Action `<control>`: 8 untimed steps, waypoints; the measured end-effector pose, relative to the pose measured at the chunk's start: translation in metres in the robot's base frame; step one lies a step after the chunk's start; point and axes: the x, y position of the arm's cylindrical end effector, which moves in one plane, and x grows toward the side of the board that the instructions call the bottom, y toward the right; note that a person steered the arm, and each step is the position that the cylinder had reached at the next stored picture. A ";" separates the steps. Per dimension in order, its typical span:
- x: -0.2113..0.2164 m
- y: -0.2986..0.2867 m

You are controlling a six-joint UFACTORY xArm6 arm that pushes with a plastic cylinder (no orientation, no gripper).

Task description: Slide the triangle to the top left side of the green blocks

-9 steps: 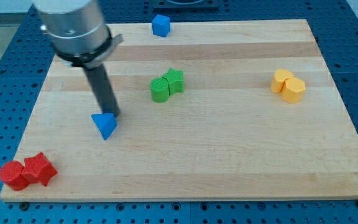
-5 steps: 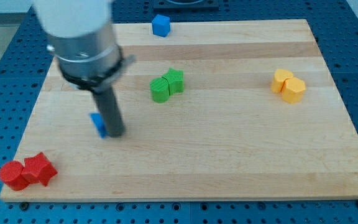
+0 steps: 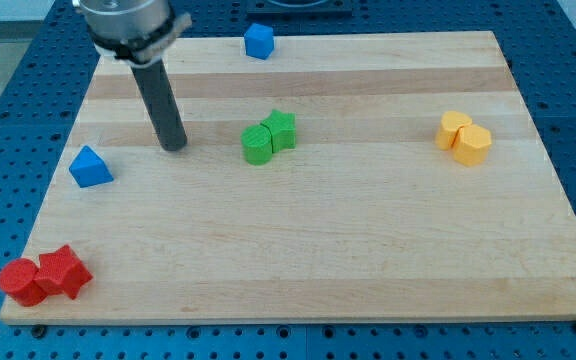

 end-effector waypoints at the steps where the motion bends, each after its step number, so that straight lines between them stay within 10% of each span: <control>1: 0.050 -0.007; 3: 0.076 -0.108; 6: -0.044 -0.123; 8: 0.018 -0.122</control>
